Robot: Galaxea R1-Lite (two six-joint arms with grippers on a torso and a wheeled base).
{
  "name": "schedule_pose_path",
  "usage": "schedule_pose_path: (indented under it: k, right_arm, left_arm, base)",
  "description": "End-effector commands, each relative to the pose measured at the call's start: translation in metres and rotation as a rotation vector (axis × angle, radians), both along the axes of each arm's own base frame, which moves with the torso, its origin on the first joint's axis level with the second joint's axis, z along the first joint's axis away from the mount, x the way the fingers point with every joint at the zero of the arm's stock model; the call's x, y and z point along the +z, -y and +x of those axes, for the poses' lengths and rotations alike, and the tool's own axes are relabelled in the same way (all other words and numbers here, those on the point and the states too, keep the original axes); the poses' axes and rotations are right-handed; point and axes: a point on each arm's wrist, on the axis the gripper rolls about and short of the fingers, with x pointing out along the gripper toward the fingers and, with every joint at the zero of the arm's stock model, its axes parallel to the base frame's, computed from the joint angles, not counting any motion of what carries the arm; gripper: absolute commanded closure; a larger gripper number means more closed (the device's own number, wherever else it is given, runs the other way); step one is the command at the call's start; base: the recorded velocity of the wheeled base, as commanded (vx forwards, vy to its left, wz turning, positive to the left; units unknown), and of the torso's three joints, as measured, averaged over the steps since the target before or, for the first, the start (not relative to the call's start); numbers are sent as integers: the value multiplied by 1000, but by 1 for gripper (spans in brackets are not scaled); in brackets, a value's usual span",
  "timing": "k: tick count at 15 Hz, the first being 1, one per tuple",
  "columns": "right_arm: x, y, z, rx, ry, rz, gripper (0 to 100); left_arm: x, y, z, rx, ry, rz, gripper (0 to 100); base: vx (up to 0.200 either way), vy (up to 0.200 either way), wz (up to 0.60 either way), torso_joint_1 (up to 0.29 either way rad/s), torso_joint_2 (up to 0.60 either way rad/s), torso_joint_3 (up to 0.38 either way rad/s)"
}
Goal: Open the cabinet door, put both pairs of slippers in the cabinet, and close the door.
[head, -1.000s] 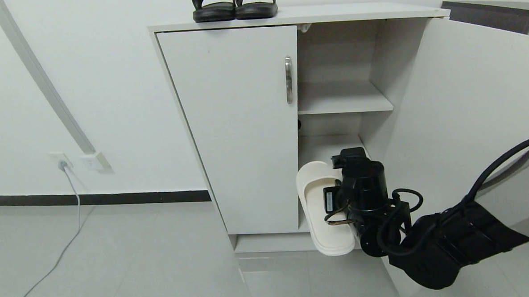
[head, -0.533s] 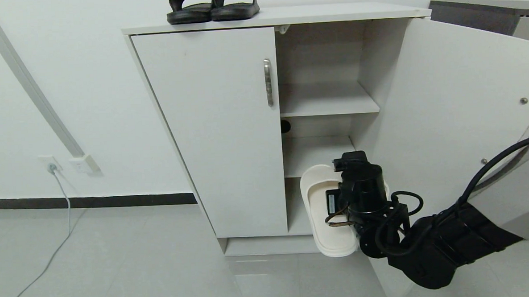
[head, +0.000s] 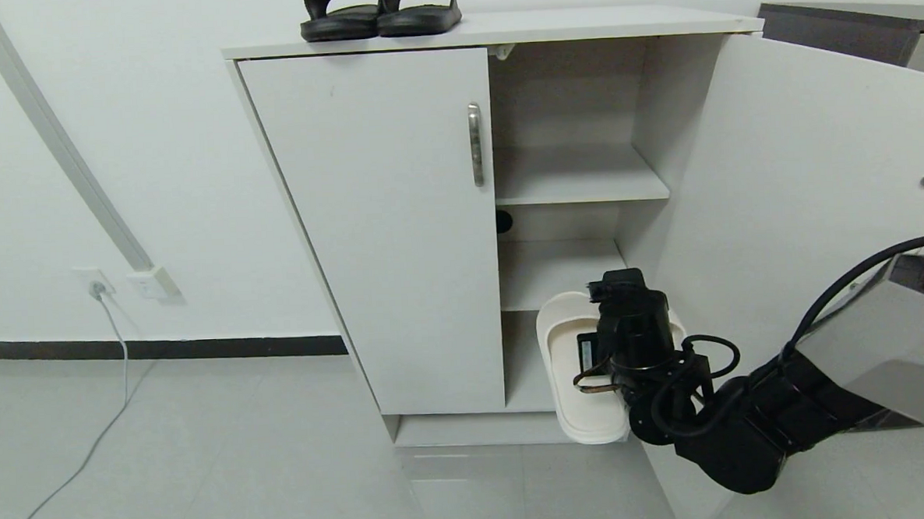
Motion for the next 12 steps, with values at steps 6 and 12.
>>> schedule_pose_path:
  k: [6, 12]
  right_arm:
    - [-5, 17, 15, -58, -10, -8, 100]
    - [-5, 20, 16, -66, -10, -9, 100]
  left_arm:
    - [0, 0, 0, 0, -3, 1, 100]
    - [0, 0, 0, 0, -3, 1, 100]
  base:
    - [0, 0, 0, 0, 0, 0]
    - [0, 0, 0, 0, 0, 0]
